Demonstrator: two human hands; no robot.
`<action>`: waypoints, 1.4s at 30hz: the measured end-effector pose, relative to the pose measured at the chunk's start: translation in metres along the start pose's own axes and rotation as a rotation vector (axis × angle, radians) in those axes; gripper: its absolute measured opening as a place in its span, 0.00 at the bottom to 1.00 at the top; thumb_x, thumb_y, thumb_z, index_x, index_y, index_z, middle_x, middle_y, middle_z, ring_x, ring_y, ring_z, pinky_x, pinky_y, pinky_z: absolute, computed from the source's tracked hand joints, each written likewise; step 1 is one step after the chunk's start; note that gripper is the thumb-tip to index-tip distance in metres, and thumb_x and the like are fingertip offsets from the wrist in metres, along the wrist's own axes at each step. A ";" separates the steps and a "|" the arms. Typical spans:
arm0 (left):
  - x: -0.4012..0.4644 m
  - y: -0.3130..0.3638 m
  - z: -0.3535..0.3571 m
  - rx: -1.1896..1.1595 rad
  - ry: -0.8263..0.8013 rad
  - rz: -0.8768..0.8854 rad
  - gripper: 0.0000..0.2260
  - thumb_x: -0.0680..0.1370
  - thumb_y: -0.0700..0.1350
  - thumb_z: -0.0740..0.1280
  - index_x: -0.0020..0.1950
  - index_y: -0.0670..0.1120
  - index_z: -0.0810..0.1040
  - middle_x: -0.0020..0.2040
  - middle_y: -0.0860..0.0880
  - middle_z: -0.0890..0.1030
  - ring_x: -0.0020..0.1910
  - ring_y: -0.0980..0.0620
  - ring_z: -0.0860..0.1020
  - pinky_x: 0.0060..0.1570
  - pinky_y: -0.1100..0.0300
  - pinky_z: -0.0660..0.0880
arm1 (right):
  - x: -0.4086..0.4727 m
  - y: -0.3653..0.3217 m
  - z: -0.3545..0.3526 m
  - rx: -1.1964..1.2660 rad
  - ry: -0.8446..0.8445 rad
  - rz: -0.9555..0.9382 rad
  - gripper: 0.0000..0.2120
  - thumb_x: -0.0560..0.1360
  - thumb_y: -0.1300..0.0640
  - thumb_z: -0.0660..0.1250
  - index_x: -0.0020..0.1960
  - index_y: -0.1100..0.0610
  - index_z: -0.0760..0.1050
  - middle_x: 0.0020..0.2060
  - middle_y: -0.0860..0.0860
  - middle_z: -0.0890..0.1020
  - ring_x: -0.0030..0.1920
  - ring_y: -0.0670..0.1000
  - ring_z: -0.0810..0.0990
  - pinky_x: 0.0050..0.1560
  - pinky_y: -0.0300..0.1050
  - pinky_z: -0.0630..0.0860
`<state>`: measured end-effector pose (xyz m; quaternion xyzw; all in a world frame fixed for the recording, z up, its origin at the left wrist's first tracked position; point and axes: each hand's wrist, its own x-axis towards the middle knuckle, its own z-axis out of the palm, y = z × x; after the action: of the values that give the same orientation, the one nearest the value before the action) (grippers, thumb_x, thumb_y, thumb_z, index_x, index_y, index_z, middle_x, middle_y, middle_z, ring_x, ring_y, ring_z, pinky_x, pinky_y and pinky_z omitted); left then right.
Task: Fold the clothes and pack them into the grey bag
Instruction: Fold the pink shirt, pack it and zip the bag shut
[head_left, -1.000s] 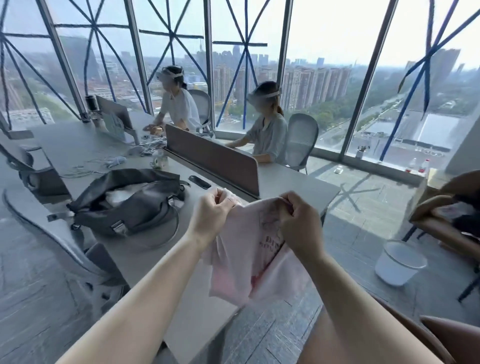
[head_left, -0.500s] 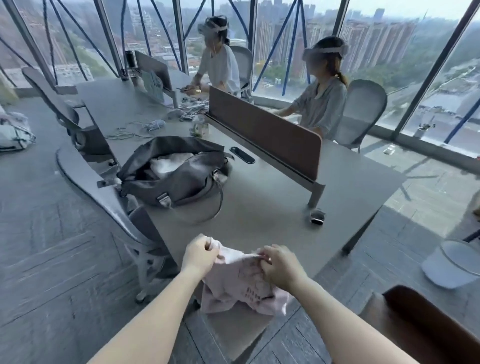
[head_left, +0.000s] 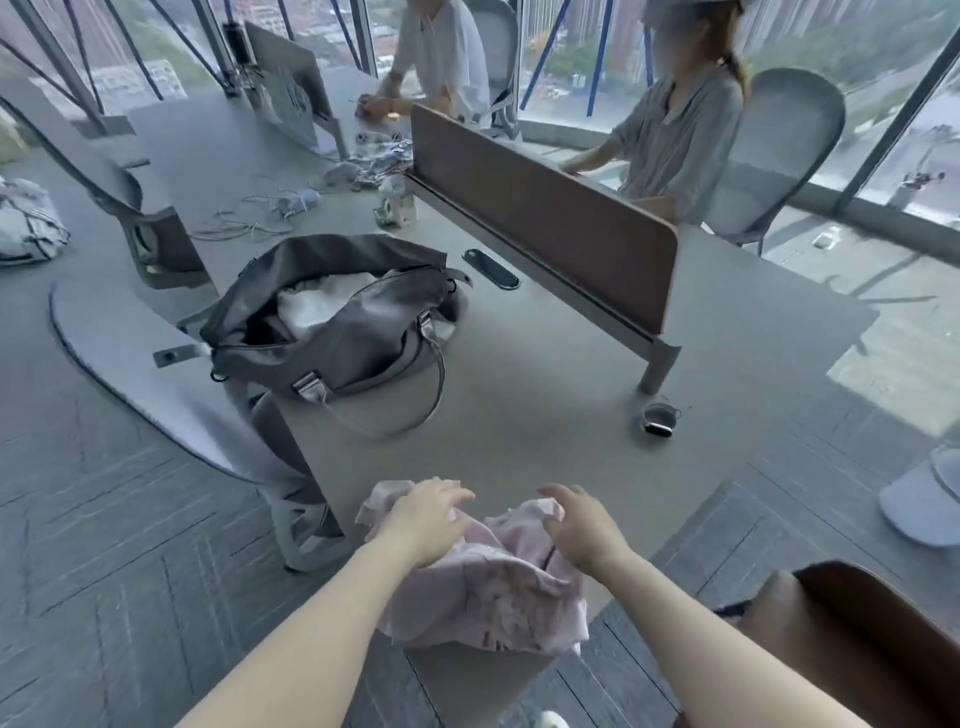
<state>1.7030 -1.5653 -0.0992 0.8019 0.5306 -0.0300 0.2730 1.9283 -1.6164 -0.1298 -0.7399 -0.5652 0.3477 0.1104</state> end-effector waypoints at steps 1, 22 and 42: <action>0.005 -0.002 0.001 0.105 -0.084 0.036 0.20 0.80 0.47 0.59 0.72 0.53 0.70 0.76 0.52 0.65 0.77 0.50 0.58 0.74 0.54 0.56 | 0.004 -0.002 0.002 -0.051 -0.027 -0.018 0.22 0.77 0.55 0.59 0.71 0.47 0.69 0.69 0.48 0.71 0.66 0.54 0.71 0.65 0.51 0.70; 0.083 -0.110 -0.076 0.378 0.115 0.108 0.09 0.72 0.49 0.62 0.50 0.49 0.75 0.51 0.49 0.78 0.52 0.46 0.75 0.46 0.54 0.71 | 0.009 -0.071 0.006 0.125 0.731 0.188 0.11 0.72 0.60 0.65 0.39 0.49 0.64 0.36 0.47 0.72 0.40 0.54 0.72 0.37 0.49 0.68; 0.169 -0.072 0.001 0.236 -0.302 0.090 0.20 0.81 0.46 0.56 0.73 0.49 0.66 0.71 0.46 0.68 0.69 0.42 0.67 0.67 0.47 0.67 | -0.018 -0.070 0.034 0.763 0.480 0.266 0.19 0.68 0.61 0.73 0.54 0.44 0.77 0.49 0.41 0.83 0.50 0.45 0.81 0.48 0.37 0.78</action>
<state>1.7141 -1.4039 -0.1865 0.8377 0.4400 -0.1994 0.2547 1.8516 -1.6169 -0.1091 -0.7719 -0.2555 0.3611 0.4565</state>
